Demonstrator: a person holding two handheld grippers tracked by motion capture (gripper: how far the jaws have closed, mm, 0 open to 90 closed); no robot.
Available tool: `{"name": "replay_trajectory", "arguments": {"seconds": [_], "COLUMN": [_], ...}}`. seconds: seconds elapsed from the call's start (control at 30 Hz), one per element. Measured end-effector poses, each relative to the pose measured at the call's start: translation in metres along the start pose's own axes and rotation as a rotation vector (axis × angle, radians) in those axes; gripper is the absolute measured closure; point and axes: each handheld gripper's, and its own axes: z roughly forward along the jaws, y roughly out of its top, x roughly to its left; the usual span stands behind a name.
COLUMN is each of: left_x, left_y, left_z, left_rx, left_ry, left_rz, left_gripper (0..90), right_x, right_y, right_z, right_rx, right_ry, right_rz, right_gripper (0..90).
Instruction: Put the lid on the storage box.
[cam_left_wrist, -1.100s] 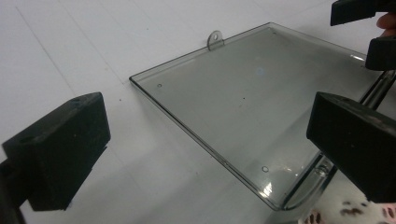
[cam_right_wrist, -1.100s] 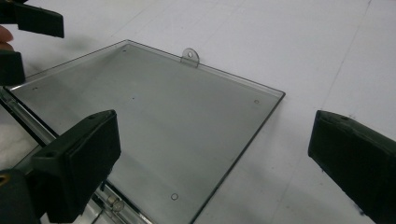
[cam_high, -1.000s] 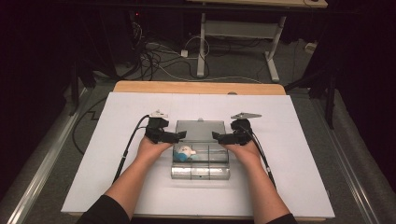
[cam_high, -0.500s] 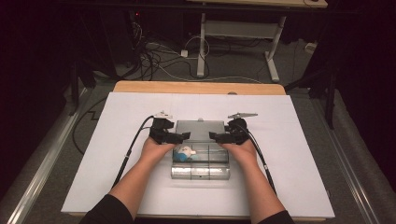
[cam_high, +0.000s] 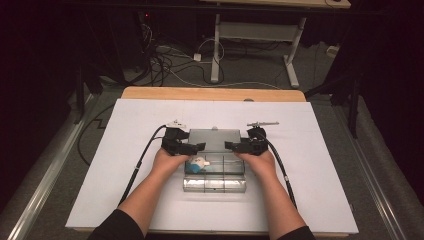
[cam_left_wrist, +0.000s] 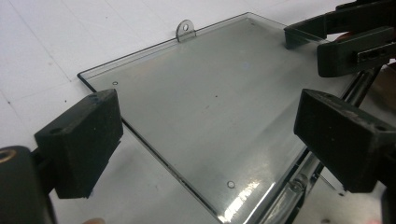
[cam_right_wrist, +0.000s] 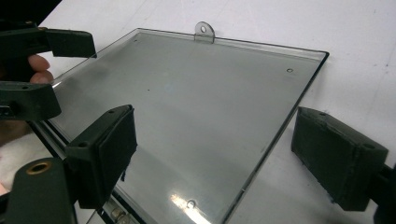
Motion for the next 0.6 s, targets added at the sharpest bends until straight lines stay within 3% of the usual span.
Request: {"name": "replay_trajectory", "arguments": {"seconds": [0.27, 0.37, 0.6], "left_x": [0.002, 0.003, 0.002], "left_y": [0.000, 0.000, 0.000], "left_z": [-0.002, -0.003, -0.005], "left_rx": [0.007, 0.010, 0.005], "left_ry": [0.001, -0.002, -0.038], "left_rz": [-0.004, -0.007, -0.004], "left_gripper": [7.9, 8.0, 14.9], "right_x": [-0.002, 0.000, 0.008], "right_y": [-0.003, -0.003, -0.001], "right_z": [-0.003, -0.005, -0.012], "right_rx": [-0.015, -0.030, -0.087], "right_ry": [0.040, 0.036, -0.007], "right_rz": [0.030, 0.017, -0.065], "right_gripper": [24.5, 27.5, 36.3]}}
